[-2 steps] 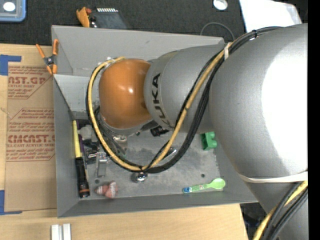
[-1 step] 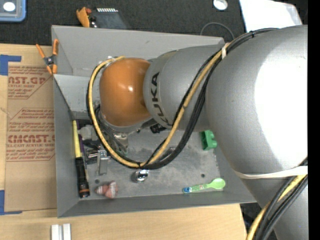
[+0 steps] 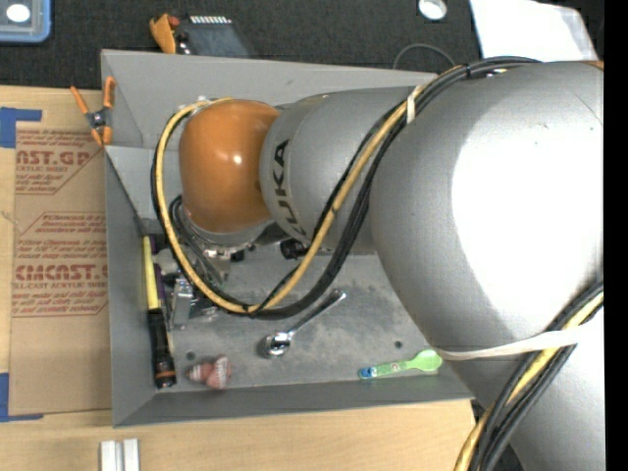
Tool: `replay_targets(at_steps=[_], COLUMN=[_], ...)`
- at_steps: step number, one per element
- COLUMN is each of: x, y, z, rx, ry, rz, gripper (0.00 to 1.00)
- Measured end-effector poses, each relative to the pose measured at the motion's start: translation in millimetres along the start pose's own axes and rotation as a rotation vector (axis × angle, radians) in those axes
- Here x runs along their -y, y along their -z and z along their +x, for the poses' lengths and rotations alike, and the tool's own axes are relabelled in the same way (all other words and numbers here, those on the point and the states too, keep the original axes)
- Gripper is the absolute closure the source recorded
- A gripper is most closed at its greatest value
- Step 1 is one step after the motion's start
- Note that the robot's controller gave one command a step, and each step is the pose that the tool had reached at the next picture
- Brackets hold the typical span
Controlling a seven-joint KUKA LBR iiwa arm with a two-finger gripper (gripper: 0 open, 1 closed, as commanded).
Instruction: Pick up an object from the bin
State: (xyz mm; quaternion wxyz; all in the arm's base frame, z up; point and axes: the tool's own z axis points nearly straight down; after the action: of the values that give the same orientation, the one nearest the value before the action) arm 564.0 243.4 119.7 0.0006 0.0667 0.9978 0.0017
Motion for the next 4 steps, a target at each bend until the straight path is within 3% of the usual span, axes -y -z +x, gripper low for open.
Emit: replay_targets(at_steps=[1,2,4], x=[4.1,66.3,66.2], y=[-51.0,-45.3,-33.0], z=[-19.7,-31.4,-30.8], rx=[0.004,0.016,0.015], ry=[0.103,0.223,0.223], rz=[-0.002,-0.007,-0.008], gripper=[0.0,1.0,1.0])
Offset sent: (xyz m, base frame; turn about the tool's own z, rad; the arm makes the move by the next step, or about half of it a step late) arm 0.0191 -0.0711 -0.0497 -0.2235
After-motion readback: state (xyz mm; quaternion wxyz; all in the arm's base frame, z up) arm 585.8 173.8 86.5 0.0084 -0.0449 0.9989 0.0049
